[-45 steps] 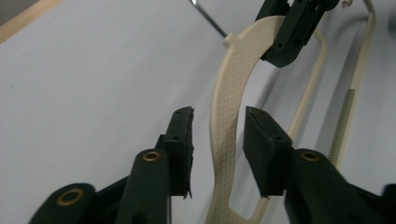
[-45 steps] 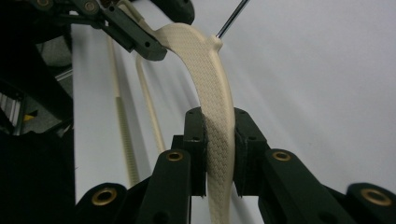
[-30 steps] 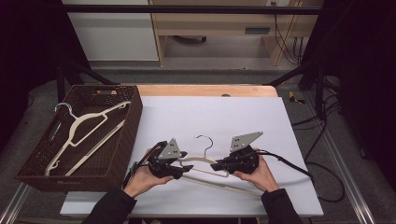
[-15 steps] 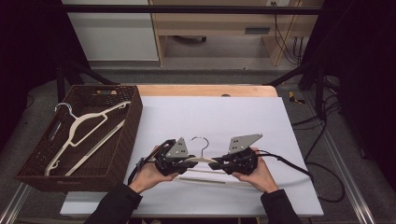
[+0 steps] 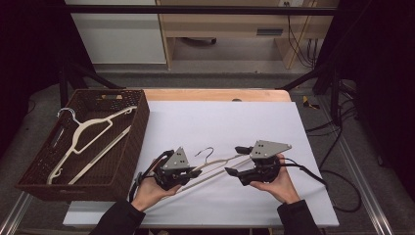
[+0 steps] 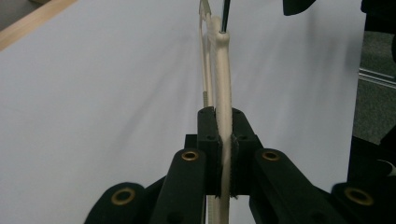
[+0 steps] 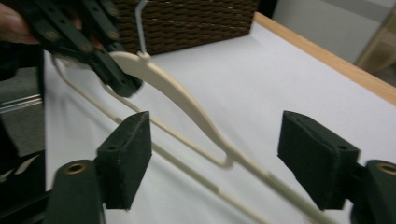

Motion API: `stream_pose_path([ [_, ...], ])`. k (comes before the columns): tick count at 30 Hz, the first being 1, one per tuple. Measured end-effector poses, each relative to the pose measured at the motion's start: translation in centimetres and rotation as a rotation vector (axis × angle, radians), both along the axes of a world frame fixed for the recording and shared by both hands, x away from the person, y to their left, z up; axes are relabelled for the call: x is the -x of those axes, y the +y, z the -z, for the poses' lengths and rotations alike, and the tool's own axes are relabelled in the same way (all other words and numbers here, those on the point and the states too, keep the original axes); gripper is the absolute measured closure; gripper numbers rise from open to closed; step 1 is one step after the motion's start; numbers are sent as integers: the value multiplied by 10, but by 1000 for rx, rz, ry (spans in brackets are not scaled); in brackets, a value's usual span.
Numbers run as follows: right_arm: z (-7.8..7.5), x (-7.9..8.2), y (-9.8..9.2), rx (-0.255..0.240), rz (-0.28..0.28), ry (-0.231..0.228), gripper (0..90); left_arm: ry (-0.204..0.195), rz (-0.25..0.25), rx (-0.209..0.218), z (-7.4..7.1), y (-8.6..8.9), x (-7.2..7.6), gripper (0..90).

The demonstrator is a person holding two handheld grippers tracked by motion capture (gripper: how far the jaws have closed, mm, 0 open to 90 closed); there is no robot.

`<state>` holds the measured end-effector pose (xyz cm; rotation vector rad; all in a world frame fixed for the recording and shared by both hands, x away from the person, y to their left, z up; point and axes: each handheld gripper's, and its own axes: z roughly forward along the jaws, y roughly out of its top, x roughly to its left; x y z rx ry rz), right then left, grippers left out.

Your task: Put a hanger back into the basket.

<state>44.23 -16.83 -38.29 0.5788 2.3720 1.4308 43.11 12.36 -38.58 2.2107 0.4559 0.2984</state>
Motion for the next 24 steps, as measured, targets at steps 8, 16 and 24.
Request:
stream_pose_path([
  [8,0,-1,-20,-71,130,25,155,9,-51,53,-16,15,3,858],
  [16,6,-1,-45,-75,257,39,95,-18,-81,121,-43,36,6,858],
  [24,15,11,-66,-66,325,43,72,-49,-104,166,-80,61,9,858],
])
